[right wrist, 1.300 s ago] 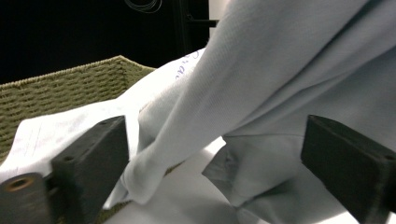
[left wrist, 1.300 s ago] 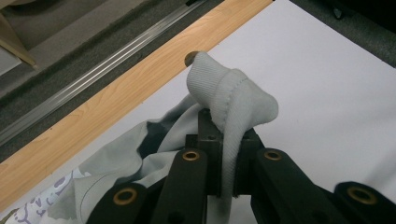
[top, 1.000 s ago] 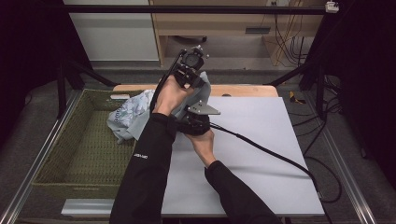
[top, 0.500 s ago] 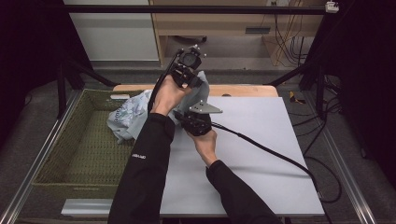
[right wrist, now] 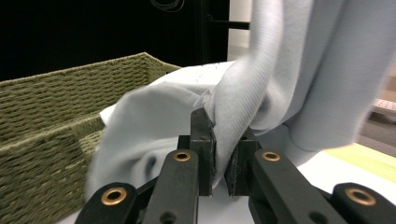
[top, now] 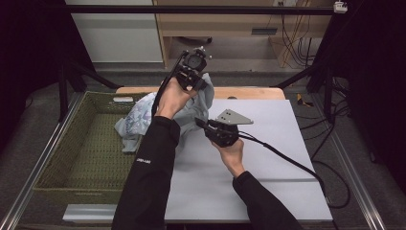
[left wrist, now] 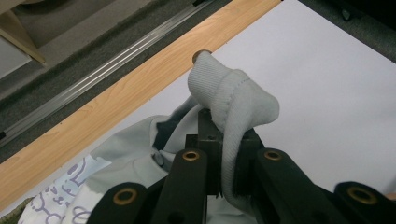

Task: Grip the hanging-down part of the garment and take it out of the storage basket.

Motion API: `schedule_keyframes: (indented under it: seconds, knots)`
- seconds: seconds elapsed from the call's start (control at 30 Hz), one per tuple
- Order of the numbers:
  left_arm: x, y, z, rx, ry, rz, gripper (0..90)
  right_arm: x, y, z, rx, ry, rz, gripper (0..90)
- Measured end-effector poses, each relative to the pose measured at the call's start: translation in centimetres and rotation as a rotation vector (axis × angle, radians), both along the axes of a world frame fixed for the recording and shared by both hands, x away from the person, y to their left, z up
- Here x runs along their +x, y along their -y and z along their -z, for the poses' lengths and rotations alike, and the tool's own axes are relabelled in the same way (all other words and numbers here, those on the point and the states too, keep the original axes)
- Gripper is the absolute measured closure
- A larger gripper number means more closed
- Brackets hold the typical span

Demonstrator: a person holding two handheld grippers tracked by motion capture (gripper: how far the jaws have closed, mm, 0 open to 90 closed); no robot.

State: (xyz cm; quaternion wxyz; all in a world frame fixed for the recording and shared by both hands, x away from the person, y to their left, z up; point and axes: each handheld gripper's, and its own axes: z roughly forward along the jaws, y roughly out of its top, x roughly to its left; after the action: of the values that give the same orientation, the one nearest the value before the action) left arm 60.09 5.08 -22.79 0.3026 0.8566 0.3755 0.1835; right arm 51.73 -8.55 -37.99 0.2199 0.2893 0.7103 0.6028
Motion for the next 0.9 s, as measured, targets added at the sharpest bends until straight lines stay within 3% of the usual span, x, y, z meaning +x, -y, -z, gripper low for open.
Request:
schedule_keyframes:
  seconds: [0.4, 0.67, 0.9]
  knots:
    - [-0.7, 0.4, 0.2, 0.004, -0.008, 0.023, 84.7, -2.8, 3.6, -1.7, -0.049, 0.051, -0.008, 84.2]
    - [-0.9, 0.5, 0.8, -0.020, -0.024, 0.043, 84.7, -3.5, 6.1, -2.6, -0.026, 0.051, 0.023, 84.2]
    - [-1.4, 1.4, 0.7, -0.007, -0.024, 0.088, 84.6, -4.2, 8.4, -3.2, -0.014, 0.061, 0.036, 84.4]
